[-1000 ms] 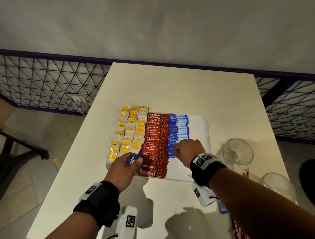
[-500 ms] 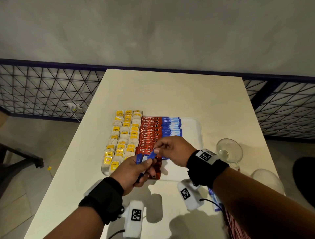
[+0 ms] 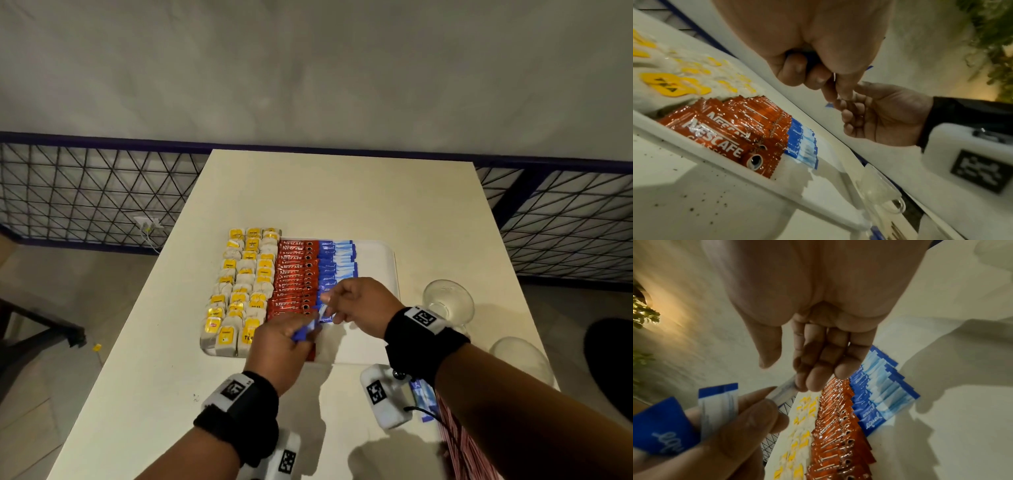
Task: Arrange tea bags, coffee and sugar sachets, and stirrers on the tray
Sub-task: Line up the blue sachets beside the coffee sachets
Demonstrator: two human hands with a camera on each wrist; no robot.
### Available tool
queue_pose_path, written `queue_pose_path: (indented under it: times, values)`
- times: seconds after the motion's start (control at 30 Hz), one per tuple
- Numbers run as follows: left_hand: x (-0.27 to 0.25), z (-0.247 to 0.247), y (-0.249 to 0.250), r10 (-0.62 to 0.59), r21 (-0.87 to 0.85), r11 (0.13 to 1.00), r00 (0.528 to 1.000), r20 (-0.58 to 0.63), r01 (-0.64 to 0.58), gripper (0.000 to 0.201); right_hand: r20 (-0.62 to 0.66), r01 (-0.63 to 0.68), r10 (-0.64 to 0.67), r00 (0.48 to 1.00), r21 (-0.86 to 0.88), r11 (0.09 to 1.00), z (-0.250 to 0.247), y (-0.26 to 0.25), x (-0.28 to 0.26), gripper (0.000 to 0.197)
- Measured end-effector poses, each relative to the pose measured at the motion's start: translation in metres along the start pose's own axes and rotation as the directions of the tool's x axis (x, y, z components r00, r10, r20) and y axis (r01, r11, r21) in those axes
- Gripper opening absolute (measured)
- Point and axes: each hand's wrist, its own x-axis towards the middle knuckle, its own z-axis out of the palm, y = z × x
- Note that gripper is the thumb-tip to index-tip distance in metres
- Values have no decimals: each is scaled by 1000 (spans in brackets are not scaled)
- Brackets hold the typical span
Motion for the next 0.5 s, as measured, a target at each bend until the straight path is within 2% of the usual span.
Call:
queue_pose_path:
  times: [0.03,0.1,0.17,0.2,0.27,0.3,0.33,0.4,0.5]
  values:
    - [-1,2,-3,87,54,995,996,12,-87,27,1,6,-6,1000,6,1000,0,1,0,14]
    - [-2,4,-4,178,116,976,982,55,-183,33,-8,7,-7,1000,-4,1000,-1,3,1,13]
    - [-3,6,-2,216,100,969,971,101,-226,24,-27,13,-13,1000,-31,999,-1,3,1,18]
    - [-4,6,1,171,52,983,981,95,-176,17,-34,18,-19,999,-48,999,-1,3,1,19]
    - [0,1,5,-92,-124,988,995,41,96,7,-26,27,-30,999,-96,995,-3,1,-1,19]
    - [3,-3,5,-217,-196,957,976,11,215,8,-6,34,-35,999,-139,990,-4,0,-2,20]
    - [8,-7,4,-290,-254,926,957,3,281,7,19,49,-46,999,-198,979,-5,-2,-4,20]
    - [15,-12,5,-356,-343,866,930,85,363,5,66,96,-79,995,-313,945,-7,-5,-6,18]
    - [18,-11,10,-403,-398,805,898,178,440,7,95,138,-111,989,-358,923,-6,-8,-8,10]
